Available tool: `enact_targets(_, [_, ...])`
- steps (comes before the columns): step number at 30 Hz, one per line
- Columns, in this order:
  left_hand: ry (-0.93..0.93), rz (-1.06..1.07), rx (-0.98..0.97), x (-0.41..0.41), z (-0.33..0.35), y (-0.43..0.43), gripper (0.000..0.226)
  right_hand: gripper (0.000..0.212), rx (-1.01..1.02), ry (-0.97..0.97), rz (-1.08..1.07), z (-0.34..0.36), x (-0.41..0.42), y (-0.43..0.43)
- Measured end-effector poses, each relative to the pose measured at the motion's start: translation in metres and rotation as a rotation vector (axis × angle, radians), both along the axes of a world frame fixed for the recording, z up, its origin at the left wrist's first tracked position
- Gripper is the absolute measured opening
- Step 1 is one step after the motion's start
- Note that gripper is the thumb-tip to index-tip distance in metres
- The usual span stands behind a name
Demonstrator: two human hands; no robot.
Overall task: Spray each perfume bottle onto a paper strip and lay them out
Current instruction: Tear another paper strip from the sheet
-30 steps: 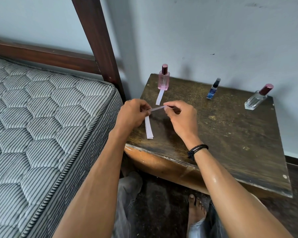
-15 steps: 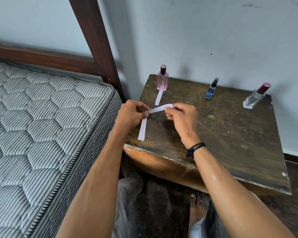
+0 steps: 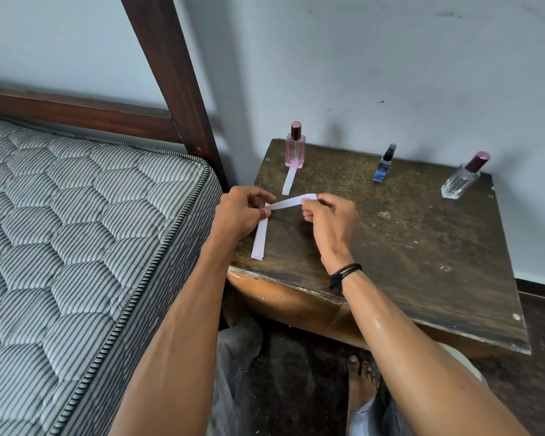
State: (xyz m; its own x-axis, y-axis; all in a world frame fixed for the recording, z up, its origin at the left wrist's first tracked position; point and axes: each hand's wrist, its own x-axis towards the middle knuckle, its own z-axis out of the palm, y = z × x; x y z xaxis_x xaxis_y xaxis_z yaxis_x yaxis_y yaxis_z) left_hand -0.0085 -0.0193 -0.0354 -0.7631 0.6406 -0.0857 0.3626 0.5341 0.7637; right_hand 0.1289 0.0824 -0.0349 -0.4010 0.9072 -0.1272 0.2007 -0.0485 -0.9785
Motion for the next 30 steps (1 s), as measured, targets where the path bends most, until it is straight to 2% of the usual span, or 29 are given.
enact_targets(3, [-0.009,0.018,0.015,0.0,-0.001,0.0,0.024,0.014,-0.003,0.024,-0.009,0.002,0.001,-0.004])
enact_targets(6, [-0.031,0.033,0.035,-0.004,-0.004,-0.001,0.026,0.02,-0.152,0.149,-0.208,0.005,0.013,0.025])
enact_targets(8, [-0.041,0.019,0.04,-0.007,-0.005,-0.002,0.026,0.012,-0.142,0.19,-0.256,0.006,0.023,0.047])
enact_targets(13, [-0.048,-0.035,0.041,-0.011,-0.005,-0.002,0.026,0.005,-0.014,0.136,-0.154,0.0,0.029,0.046])
enact_targets(23, [-0.029,-0.039,-0.03,-0.015,0.002,-0.002,0.018,0.008,-0.149,-0.013,-0.064,0.008,0.055,0.067])
enact_targets(28, [0.116,0.087,0.042,-0.009,0.017,0.004,0.013,0.008,-0.131,-0.099,-0.043,0.012,0.077,0.07])
enact_targets(30, [0.139,-0.017,0.078,0.012,0.026,0.02,0.012,0.009,-0.121,-0.125,-0.027,0.011,0.088,0.067])
